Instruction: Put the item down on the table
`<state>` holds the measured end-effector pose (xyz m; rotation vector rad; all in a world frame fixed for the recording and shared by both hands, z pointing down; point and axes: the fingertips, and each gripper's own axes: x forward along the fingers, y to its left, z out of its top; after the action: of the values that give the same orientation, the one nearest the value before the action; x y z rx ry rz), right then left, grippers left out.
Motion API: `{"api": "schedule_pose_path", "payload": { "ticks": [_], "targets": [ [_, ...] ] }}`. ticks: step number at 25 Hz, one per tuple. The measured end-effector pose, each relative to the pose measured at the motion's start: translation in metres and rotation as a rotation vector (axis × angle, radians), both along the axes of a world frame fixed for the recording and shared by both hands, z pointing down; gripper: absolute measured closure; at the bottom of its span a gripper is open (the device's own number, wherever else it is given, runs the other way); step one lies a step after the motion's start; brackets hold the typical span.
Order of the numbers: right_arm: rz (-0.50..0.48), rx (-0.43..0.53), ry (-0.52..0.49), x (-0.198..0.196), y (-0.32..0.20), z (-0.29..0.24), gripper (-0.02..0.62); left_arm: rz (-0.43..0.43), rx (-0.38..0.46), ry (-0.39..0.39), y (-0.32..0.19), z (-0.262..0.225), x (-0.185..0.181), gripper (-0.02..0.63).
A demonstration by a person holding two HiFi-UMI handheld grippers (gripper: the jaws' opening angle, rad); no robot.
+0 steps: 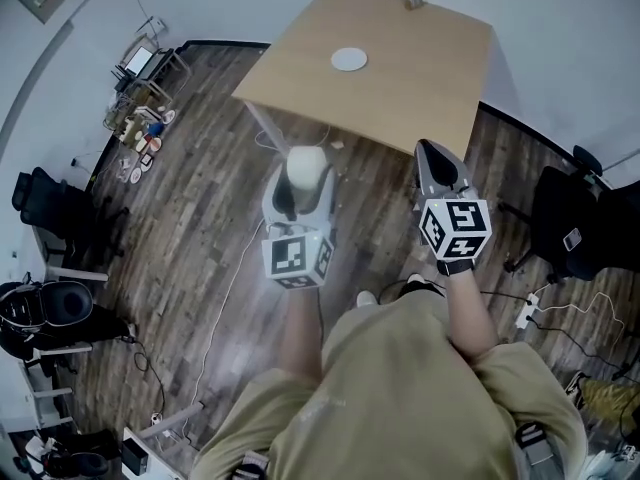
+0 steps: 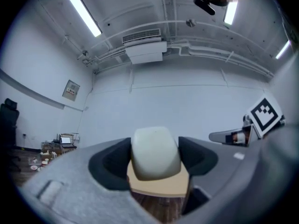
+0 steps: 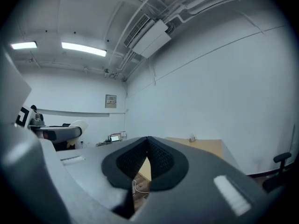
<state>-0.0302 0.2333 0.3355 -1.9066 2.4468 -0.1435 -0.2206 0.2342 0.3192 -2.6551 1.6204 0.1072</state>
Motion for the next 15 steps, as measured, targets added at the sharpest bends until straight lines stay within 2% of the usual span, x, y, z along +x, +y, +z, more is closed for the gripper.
{"api": "schedule_pose_path", "payload": {
  "ticks": [4, 8, 12, 15],
  "targets": [
    [0.032, -0.024, 0.025, 0.006, 0.005, 0.009, 0.589, 0.006, -0.013, 0.011, -0.001, 0.004, -0.007, 0.288],
    [0.036, -0.031, -0.006, 0.014, -0.004, 0.012, 0.589, 0.022, -0.021, 0.027, -0.009, 0.008, 0.001, 0.287],
    [0.000, -0.040, -0.012, 0.006, -0.032, 0.018, 0.589, 0.025, -0.037, 0.048, -0.036, 0.011, 0.003, 0.288],
    [-0.031, -0.052, -0.034, 0.012, -0.066, 0.028, 0.589, 0.003, -0.049, 0.027, -0.066, 0.018, 0.010, 0.287]
  ]
}}
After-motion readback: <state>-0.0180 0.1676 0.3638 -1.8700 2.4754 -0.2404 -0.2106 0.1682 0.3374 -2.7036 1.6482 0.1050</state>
